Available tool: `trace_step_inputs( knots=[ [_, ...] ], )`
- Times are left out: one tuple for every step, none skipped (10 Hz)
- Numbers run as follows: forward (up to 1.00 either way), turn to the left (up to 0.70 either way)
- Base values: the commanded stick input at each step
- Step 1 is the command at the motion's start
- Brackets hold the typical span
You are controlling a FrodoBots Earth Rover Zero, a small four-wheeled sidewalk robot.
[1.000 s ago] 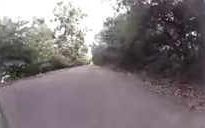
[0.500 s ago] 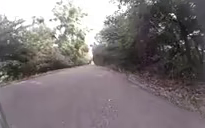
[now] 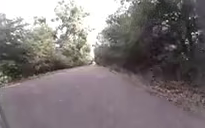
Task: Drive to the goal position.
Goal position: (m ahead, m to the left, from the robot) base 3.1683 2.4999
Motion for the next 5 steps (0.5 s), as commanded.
trace_step_inputs(
  knots=[
    [0.7, 0.0],
    [0.7, 0.0],
    [0.7, 0.0],
    [0.7, 0.35],
    [0.7, 0.35]
  ],
)
